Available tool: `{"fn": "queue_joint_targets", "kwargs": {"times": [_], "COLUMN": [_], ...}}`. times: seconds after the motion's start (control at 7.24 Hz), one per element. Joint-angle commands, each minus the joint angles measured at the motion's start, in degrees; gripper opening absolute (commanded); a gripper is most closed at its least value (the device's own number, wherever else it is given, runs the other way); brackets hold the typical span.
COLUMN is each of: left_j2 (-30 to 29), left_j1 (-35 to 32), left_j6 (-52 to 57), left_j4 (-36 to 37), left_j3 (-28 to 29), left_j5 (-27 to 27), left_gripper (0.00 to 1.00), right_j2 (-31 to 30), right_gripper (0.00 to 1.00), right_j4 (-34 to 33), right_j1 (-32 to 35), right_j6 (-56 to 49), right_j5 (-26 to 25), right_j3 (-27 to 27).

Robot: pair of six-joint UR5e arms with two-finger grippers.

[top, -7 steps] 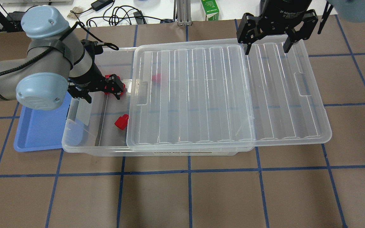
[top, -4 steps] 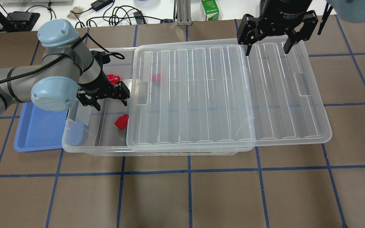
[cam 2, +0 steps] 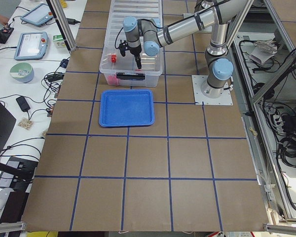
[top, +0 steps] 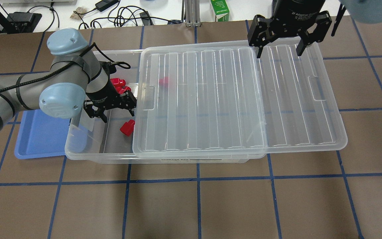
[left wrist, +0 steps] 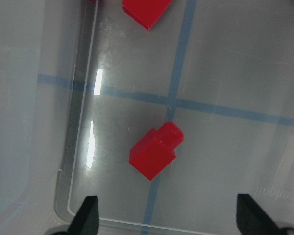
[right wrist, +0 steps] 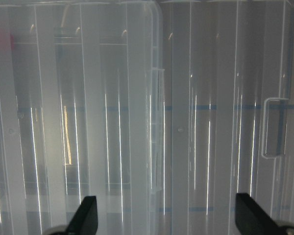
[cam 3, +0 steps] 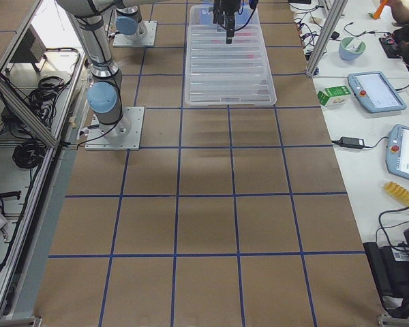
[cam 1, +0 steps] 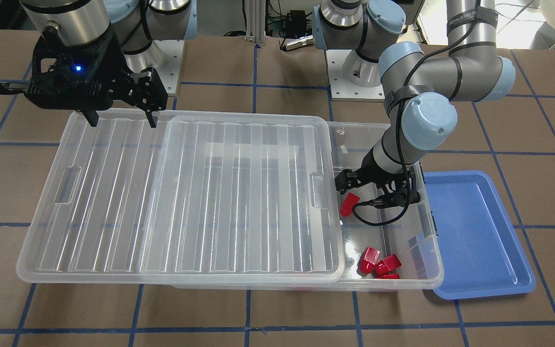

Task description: Place red block in blue tray from box

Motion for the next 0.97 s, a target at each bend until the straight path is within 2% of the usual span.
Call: {"fn": "queue_joint_targets", "kwargs": {"times": [0.0,0.55,0.83], "left_j2": [-1.4,-4.0,-4.3], "left_j1": [1.9,1.6,1.5], "left_j6": [4.3,6.3,11.4], "left_j4": [-0.1,2.0,3.0], "left_j3": [-0.8,-2.7,-3.1], "left_j5": [0.0,-0.2,-0.1], "left_gripper": [1.0,1.0,1.0], "right_j2": [0.1,0.0,0.2], "right_gripper": [1.0,1.0,1.0], "right_j4": [-0.2,0.0,-0.3], "right_j1": [0.1,0.0,0.0], "right_j6": [0.0,0.1,-0.6], "right_j5": [0.0,0.2,0.9], "right_j3": [-0.2,-0.3,0.1]}}
